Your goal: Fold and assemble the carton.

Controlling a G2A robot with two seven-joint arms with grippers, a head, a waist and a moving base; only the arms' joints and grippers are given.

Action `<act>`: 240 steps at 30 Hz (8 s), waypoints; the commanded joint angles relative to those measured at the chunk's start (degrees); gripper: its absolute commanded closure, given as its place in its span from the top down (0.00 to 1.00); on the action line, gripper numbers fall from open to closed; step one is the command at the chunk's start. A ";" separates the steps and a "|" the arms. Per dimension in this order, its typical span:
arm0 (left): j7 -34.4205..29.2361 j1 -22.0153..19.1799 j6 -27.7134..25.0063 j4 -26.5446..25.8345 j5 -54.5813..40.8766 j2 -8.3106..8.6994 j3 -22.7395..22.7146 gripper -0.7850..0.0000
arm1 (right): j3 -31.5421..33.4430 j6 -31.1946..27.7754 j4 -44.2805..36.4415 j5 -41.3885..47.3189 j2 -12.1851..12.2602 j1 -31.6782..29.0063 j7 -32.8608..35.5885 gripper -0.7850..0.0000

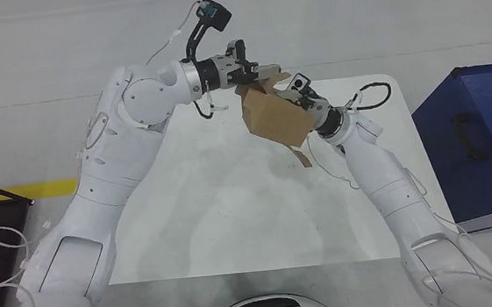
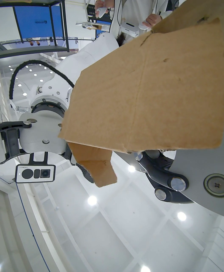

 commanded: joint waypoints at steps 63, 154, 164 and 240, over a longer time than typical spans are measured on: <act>9.67 7.89 -4.59 -6.44 -0.38 1.69 -5.74 1.00 | 4.39 -2.62 -2.44 4.10 0.78 -1.99 2.98 0.00; -30.09 0.26 38.30 17.80 -83.02 -2.33 0.42 0.96 | 7.84 -22.05 -10.33 -10.83 2.80 -6.83 1.41 0.00; -29.03 -0.51 39.63 17.26 -83.83 -2.99 1.09 1.00 | 9.12 -21.30 -10.91 -11.05 3.26 -8.05 1.38 0.00; -37.54 -5.40 44.44 26.72 -81.98 -4.62 1.73 0.79 | 7.44 -19.12 -15.70 -10.54 3.95 -11.55 0.38 0.00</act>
